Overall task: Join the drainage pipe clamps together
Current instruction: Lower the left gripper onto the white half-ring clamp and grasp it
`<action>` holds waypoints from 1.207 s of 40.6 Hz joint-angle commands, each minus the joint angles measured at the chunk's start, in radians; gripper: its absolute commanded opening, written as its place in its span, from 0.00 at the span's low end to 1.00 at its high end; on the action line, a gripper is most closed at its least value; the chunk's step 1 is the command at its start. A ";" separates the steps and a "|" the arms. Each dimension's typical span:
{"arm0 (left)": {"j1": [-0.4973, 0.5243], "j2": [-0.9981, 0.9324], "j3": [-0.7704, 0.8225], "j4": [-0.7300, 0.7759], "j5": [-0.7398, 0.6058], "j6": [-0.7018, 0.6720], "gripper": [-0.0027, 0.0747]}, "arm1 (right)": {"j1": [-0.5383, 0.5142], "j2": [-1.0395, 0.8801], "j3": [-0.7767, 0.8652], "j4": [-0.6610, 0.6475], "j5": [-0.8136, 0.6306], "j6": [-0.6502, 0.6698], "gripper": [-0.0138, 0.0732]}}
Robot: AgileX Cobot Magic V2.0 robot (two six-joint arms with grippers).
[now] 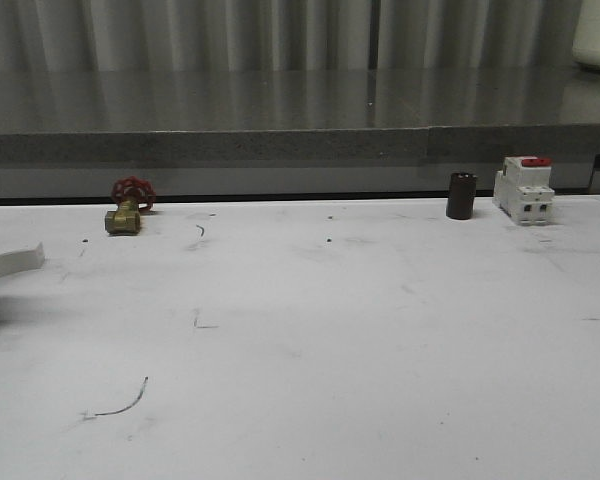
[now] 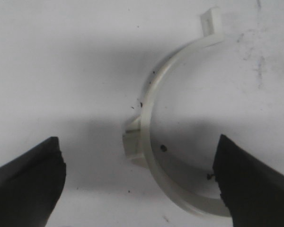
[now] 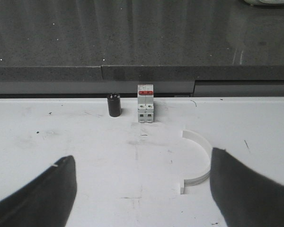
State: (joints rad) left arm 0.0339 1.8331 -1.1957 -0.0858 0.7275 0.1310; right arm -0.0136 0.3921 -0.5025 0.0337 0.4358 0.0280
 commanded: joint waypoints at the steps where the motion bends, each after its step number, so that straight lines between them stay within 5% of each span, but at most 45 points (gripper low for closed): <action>1: 0.003 -0.004 -0.052 -0.017 -0.002 0.014 0.81 | -0.008 0.013 -0.037 -0.013 -0.083 -0.010 0.84; 31: 0.024 0.098 -0.086 -0.149 0.035 0.117 0.58 | -0.008 0.013 -0.037 -0.013 -0.083 -0.010 0.84; 49: 0.024 0.096 -0.086 -0.144 0.053 0.119 0.28 | -0.008 0.013 -0.037 -0.013 -0.083 -0.010 0.84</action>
State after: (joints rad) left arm 0.0577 1.9652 -1.2614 -0.2062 0.7665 0.2499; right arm -0.0136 0.3921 -0.5025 0.0333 0.4358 0.0280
